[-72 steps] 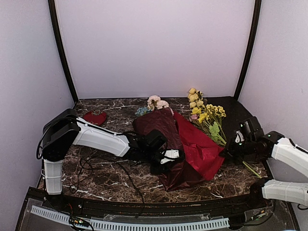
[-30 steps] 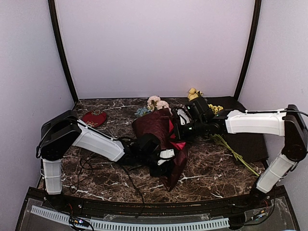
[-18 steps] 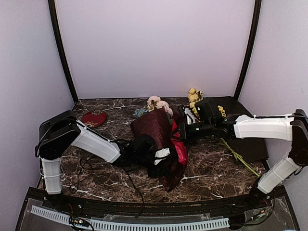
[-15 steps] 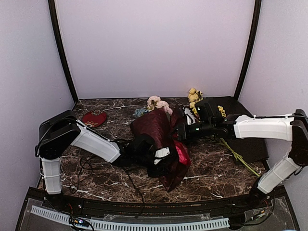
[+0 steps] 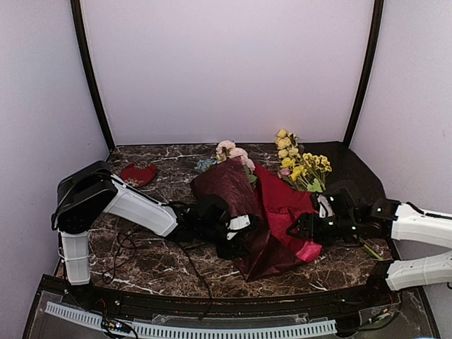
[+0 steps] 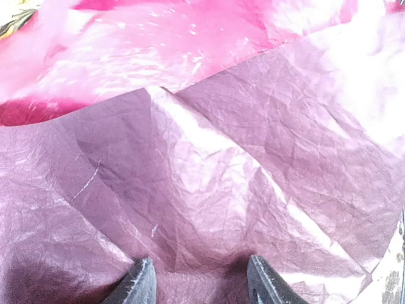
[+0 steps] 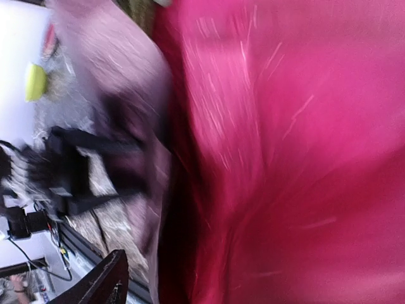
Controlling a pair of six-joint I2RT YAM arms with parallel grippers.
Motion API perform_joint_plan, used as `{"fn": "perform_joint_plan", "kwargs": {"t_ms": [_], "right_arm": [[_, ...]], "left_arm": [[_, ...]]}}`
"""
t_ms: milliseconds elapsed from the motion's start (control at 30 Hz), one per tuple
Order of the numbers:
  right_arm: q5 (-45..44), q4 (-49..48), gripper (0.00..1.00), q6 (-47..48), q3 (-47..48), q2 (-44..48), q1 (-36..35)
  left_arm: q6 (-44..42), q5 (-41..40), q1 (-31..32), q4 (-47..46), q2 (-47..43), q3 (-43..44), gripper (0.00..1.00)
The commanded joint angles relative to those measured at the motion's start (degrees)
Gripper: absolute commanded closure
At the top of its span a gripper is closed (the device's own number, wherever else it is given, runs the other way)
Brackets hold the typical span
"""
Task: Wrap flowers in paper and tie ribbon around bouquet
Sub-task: Fold the two-thirds-folded wrapping paper at the center of the board.
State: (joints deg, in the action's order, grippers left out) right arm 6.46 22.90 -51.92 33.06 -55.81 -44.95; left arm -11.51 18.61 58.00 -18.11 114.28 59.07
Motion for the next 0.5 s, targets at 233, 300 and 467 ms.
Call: {"fn": "perform_joint_plan", "kwargs": {"t_ms": [233, 300, 467], "right_arm": [[2.6, 10.3, 0.19, -22.1, -5.3, 8.6, -9.0], [3.4, 13.1, 0.19, -24.6, -6.1, 9.8, -9.4], [4.6, 14.6, 0.22, -31.0, -7.5, 13.7, -9.6]], "left_arm": [[-0.4, -2.3, -0.5, 8.6, 0.5, 2.9, 0.5], [-0.4, -2.1, -0.5, 8.6, 0.6, 3.0, 0.49], [-0.7, -1.6, -0.5, 9.1, 0.8, 3.0, 0.49]]}}
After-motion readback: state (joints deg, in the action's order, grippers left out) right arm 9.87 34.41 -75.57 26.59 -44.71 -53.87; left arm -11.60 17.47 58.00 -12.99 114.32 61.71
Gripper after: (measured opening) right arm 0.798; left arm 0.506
